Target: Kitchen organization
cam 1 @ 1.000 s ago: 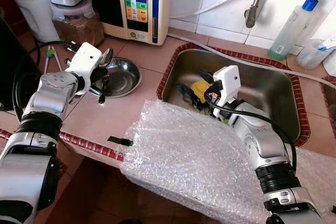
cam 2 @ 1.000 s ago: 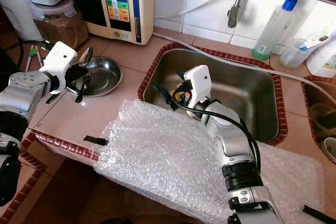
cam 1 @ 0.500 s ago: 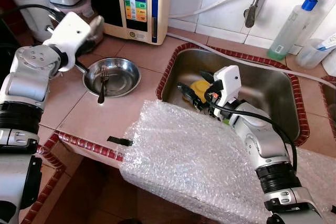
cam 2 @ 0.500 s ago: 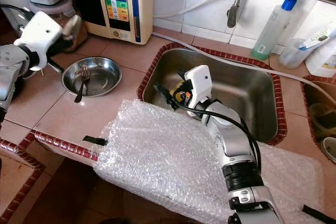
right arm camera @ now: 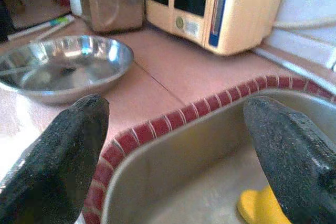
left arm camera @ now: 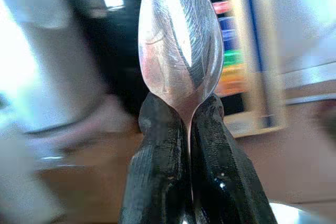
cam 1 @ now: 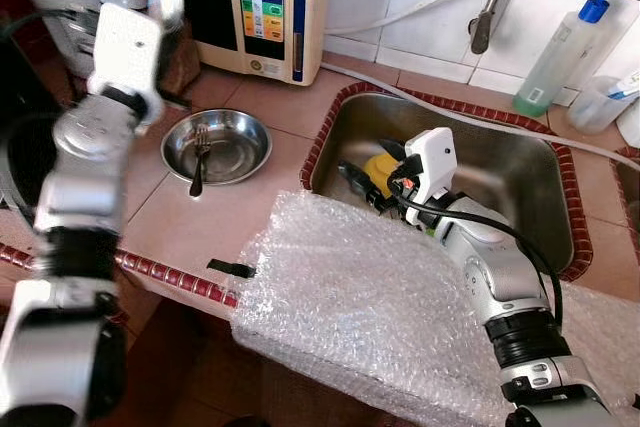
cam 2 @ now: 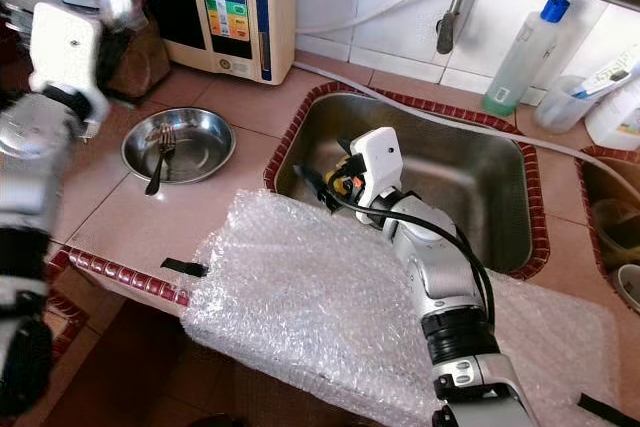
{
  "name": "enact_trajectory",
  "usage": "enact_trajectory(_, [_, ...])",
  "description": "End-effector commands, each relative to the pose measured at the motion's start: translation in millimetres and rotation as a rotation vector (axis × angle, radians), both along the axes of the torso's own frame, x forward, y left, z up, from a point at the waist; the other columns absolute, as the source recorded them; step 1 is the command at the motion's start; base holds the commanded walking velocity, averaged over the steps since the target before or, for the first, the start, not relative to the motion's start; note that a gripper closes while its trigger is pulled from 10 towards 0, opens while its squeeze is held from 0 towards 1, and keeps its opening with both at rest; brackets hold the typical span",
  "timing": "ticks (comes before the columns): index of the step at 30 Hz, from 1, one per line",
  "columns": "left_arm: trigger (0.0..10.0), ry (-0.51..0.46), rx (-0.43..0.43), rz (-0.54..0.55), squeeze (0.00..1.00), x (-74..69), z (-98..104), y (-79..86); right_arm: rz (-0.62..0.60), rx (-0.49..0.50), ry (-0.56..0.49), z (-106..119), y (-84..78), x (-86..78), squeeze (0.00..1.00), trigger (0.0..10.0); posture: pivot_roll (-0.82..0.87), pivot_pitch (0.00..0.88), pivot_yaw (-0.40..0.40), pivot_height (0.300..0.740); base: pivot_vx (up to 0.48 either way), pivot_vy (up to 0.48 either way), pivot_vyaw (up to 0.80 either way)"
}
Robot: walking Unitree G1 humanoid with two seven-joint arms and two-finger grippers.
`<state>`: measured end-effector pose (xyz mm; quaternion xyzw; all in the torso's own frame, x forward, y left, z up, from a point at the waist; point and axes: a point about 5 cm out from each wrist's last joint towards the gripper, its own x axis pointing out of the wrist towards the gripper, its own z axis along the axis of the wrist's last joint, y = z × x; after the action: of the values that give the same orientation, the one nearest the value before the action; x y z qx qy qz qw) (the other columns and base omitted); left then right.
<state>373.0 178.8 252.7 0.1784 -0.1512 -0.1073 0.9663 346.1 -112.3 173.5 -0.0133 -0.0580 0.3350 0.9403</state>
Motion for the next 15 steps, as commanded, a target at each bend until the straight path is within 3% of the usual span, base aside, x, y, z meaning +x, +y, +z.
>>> enact_trajectory(1, [0.0, -0.027, -0.001, -0.062, 0.0, -3.8, -1, -16.5, -0.03, 0.009, -0.021, 5, -3.5, 3.2, 0.0, 10.0, 0.04, 0.103, -0.057, 0.74, 0.0, 0.0, 0.0])
enact_trajectory(6, [0.0, -0.033, -0.104, -0.176, 0.0, -10.0, -17, -53.7, -0.132, 0.052, -0.049, 14, -15.8, 10.3, 0.0, 10.0, 0.03, 0.103, -0.049, 0.74, 0.0, 0.0, 0.0])
enact_trajectory(12, [0.0, -0.063, -0.139, -0.222, 0.0, -15.2, -18, -67.8, -0.2, 0.104, -0.046, 18, -26.1, 14.2, 0.0, 10.0, 0.03, 0.101, -0.045, 0.74, 0.0, 0.0, 0.0])
enact_trajectory(15, [0.0, -0.071, -0.115, -0.244, 0.0, -18.4, -24, -76.9, -0.26, 0.179, -0.043, 24, -33.4, 19.1, 0.0, 10.0, 0.04, 0.097, -0.045, 0.74, 0.0, 0.0, 0.0])
